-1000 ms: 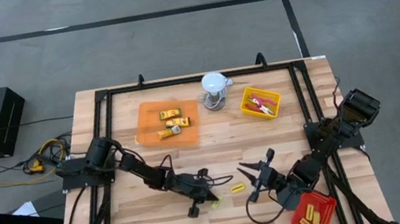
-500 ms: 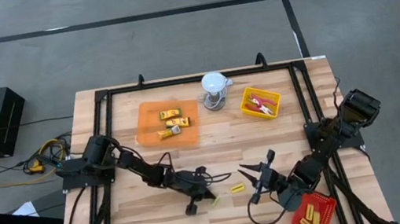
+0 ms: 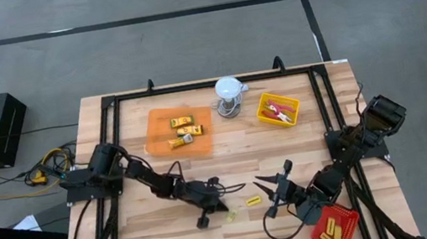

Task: Pick & Place School Supplies
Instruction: Adjust the green eraser

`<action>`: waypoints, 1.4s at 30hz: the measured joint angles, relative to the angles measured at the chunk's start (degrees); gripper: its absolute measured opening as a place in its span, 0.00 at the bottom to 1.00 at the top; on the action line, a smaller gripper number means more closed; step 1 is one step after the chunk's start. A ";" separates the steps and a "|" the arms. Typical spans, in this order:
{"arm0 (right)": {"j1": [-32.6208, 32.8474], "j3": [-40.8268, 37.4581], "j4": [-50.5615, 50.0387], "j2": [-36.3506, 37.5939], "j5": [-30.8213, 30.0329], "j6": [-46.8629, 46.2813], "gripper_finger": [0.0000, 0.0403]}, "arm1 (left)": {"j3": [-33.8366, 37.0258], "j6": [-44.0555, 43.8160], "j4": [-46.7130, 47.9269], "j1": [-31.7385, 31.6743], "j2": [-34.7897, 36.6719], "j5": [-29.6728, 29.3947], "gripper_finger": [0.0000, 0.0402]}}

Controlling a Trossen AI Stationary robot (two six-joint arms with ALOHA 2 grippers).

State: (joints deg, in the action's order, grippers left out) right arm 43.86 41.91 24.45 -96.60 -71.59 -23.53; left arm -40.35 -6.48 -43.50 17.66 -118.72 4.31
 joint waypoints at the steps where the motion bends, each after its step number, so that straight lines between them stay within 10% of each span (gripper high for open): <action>1: 0.00 0.00 0.00 0.00 -0.01 -0.03 0.17 | 0.26 0.00 -0.22 -0.31 0.01 0.27 0.01; 42: -0.52 -0.02 0.67 -0.02 4.32 -0.45 0.17 | -3.05 3.09 -7.05 1.15 0.10 3.16 0.00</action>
State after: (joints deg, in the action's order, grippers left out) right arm 43.33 41.89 25.11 -96.62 -67.26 -23.99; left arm -43.40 -3.39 -50.54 18.81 -118.63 7.47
